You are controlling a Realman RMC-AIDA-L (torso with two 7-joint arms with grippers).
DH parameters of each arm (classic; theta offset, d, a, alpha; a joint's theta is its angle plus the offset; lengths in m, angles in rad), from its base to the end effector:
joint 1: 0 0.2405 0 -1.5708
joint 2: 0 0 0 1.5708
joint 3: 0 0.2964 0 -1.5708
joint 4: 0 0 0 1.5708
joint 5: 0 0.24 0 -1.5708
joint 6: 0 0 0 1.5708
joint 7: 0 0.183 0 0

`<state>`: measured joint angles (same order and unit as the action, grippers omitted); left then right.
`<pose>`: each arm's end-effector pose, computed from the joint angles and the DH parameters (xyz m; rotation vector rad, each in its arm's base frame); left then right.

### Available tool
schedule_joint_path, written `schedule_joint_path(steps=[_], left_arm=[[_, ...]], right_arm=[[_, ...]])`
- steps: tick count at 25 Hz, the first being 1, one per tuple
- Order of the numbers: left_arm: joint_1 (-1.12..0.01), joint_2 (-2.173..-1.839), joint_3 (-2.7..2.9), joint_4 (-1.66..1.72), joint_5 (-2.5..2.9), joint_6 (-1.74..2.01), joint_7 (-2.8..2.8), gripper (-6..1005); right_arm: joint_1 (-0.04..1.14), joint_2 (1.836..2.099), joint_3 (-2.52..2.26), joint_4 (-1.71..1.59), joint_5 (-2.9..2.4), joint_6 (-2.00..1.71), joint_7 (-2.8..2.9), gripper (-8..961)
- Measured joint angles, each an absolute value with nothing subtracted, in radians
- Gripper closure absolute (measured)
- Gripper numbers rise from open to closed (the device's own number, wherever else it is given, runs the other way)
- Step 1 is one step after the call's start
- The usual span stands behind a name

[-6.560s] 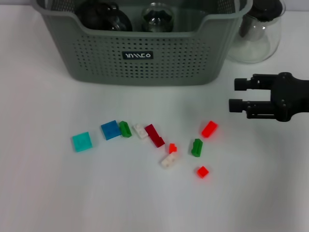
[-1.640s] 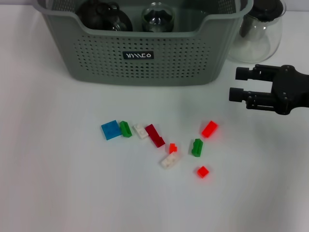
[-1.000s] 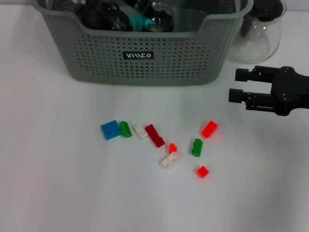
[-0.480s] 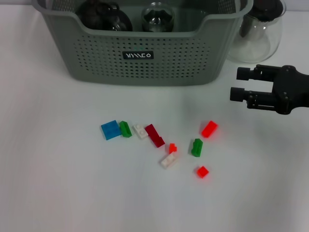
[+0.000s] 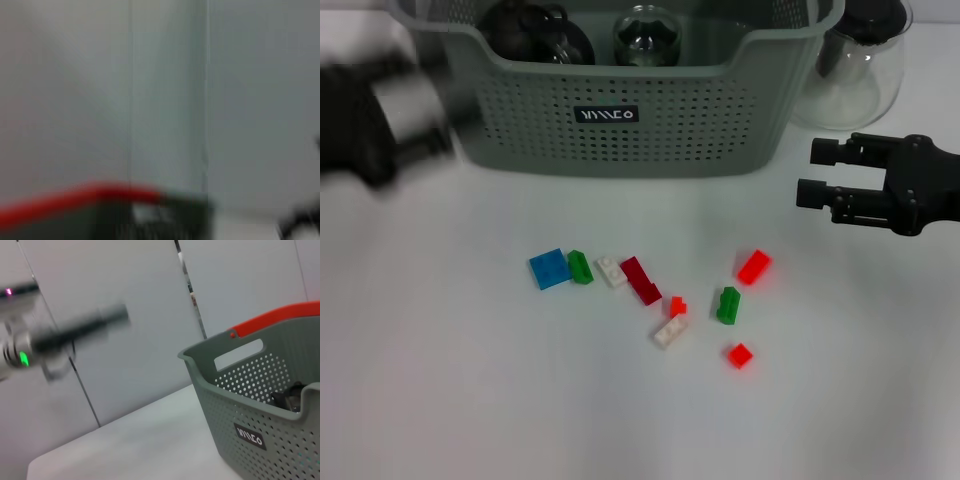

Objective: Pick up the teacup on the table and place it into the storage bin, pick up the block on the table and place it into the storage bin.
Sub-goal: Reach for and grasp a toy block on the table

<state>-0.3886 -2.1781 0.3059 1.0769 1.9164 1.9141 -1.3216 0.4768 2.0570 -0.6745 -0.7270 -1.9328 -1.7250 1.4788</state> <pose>-0.2946 0.3298 0.0550 -2.4314 -0.3085 -0.9084 0.2897 0.3636 -0.0210 -2.7470 0.6822 0.8577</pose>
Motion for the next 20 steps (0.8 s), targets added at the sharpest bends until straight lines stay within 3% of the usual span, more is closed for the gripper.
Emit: schedule_joint_path(steps=[11,20], left_arm=[[-0.402,-2.175,0.291,0.632,2.284,1.587,-0.852,415],[-0.421,-2.172,0.311,0.539,2.314,1.439,-0.806,415]], right_arm=[[0.465,2.056,-0.675,-0.713,-1.933,-1.726,1.479,226],[0.463,2.057,-0.679,-0.713,-1.933,-1.726,1.479,226]])
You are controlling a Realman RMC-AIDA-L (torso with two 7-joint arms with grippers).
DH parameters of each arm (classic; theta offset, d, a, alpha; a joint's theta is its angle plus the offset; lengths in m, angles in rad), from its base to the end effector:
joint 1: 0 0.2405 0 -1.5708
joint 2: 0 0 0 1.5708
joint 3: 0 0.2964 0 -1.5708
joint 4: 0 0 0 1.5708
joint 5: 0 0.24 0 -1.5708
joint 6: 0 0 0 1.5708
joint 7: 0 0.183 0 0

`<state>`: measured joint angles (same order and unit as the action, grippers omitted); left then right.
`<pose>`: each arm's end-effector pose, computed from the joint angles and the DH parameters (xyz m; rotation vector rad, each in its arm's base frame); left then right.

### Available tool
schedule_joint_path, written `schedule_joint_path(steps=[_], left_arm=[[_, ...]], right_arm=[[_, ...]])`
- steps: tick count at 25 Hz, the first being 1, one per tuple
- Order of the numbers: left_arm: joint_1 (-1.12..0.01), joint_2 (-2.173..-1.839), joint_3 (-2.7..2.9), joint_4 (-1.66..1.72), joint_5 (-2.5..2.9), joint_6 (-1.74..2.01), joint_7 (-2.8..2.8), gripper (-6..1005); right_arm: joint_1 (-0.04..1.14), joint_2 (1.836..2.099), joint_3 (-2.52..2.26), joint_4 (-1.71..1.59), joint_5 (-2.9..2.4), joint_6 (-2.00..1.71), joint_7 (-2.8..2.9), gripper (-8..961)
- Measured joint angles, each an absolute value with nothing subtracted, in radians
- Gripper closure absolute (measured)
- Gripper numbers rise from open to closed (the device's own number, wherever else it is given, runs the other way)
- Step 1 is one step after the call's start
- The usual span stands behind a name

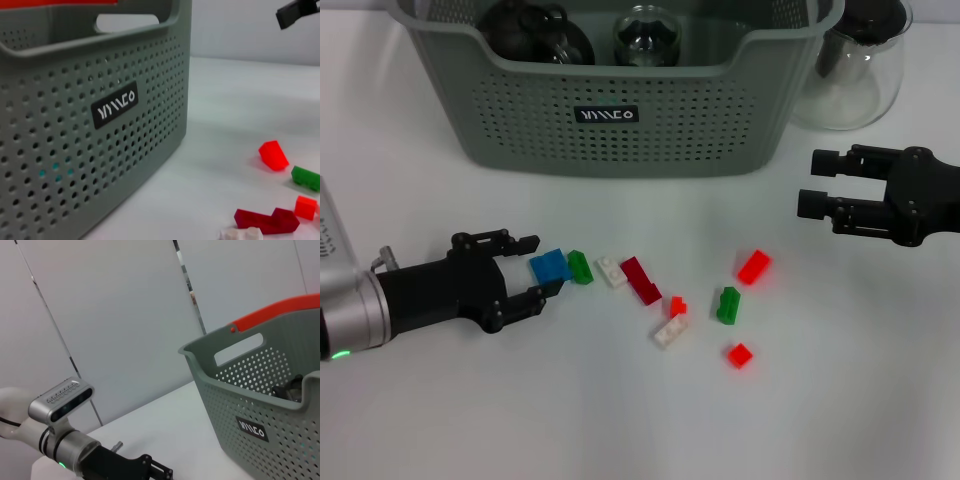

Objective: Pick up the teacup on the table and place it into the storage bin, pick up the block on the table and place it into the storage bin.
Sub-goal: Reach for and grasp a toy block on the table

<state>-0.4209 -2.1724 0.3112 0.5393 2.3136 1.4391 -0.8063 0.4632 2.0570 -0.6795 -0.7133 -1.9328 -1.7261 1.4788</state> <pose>-0.3789 0.3192 -0.1011 -2.6112 -0.3811 -0.4429 0.2950 0.3576 -0.0244 -2.7464 0.7154 0.8613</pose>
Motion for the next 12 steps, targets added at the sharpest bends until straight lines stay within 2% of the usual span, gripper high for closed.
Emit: schedule_joint_path(steps=[12], left_arm=[[-0.427,-2.174,0.315,0.493,2.324,1.365,-0.780,416]], right_arm=[[0.462,2.057,-0.682,-0.713,-1.933,-1.726,1.479,226]])
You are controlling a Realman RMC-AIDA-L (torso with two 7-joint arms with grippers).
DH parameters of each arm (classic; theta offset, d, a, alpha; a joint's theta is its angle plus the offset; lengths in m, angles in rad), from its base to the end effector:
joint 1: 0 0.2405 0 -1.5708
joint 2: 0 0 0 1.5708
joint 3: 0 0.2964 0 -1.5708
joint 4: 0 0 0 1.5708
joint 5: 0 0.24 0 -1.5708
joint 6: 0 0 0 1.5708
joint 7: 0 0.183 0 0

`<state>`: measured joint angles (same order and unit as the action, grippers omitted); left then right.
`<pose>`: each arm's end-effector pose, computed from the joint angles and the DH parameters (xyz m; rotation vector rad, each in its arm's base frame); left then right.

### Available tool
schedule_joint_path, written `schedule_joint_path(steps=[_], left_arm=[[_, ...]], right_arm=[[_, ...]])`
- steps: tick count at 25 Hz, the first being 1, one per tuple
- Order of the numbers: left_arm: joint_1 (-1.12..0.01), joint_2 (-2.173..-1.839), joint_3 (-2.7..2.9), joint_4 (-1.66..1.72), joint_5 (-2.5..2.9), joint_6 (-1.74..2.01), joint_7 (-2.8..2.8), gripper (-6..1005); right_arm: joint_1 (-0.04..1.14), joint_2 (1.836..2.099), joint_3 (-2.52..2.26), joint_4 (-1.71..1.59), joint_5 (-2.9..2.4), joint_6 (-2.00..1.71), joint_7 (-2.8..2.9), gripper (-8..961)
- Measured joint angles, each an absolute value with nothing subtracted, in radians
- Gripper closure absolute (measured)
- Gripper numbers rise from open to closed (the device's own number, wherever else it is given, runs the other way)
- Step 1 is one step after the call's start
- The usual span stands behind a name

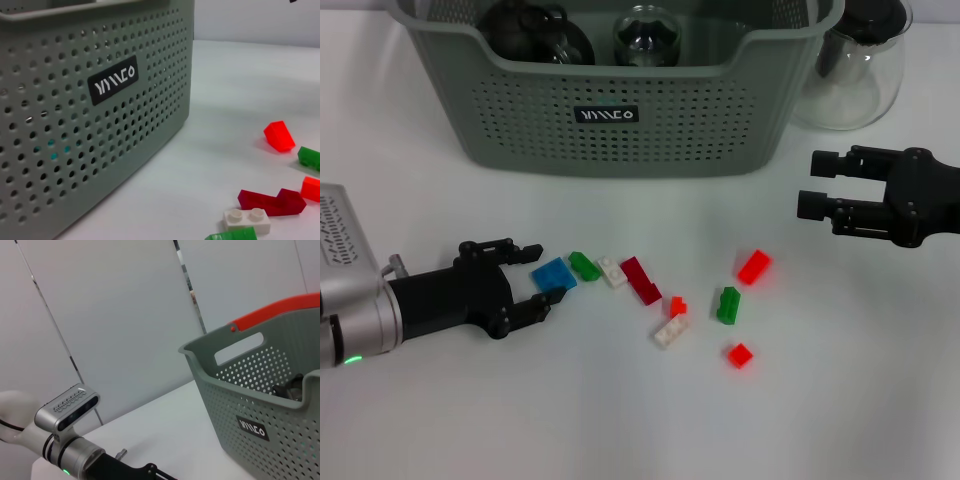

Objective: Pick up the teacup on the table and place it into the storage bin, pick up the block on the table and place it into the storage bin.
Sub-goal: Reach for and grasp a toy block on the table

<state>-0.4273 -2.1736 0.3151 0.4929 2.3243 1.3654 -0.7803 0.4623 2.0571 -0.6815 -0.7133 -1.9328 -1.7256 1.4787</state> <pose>-0.3849 0.3197 -0.1141 -2.6111 -0.3944 -0.3885 0.2952 0.3573 -0.0247 -2.7476 0.7162 0.8597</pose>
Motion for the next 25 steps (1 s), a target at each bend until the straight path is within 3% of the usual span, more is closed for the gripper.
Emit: schedule_joint_path(steps=[25], left_arm=[[-0.410,-2.178,0.295,0.463,2.294,1.365,-0.677,417]], right_arm=[[0.460,2.056,-0.683,-0.712,-1.933,-1.726,1.479,226]])
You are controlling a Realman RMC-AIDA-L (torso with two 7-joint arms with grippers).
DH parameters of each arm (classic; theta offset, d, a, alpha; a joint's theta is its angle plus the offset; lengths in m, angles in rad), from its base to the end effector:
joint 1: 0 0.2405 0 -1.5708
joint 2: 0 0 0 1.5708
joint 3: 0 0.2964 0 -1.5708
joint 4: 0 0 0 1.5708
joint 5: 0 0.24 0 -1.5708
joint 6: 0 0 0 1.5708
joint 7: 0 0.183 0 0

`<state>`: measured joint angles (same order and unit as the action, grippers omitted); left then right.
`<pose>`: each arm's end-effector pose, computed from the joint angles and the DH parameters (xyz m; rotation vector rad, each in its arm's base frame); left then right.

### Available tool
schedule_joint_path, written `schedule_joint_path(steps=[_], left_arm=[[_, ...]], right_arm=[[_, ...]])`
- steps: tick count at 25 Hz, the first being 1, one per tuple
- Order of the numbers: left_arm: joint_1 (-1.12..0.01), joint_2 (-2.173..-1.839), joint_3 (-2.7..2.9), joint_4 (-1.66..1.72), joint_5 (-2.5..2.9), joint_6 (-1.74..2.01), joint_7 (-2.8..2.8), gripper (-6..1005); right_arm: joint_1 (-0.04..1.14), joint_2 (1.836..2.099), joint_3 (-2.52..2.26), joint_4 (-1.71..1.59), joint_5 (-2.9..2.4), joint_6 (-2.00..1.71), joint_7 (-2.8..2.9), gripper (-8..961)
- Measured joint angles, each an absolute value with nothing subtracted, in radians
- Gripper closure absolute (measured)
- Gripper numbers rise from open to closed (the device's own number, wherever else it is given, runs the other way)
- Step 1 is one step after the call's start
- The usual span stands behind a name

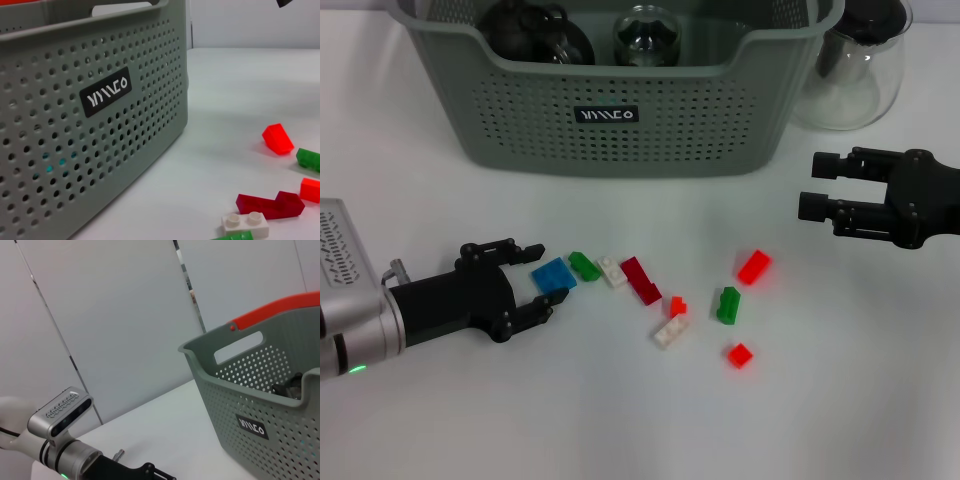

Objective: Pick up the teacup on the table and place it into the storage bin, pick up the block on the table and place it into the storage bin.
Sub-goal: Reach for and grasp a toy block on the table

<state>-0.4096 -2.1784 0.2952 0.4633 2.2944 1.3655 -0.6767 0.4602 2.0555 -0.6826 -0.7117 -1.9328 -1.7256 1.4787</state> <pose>-0.3852 0.3129 -0.1187 -2.5812 -0.3217 -0.4065 0.2964 0.3566 -0.0245 -2.7473 0.7200 0.8577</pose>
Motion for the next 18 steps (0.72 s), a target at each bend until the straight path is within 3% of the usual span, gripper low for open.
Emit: schedule_joint_path(steps=[18], left_arm=[[-0.408,-2.178,0.295,0.442,2.297,1.338,-0.672,420]], right_arm=[[0.460,2.052,-0.683,-0.701,-1.934,-1.726,1.479,226]])
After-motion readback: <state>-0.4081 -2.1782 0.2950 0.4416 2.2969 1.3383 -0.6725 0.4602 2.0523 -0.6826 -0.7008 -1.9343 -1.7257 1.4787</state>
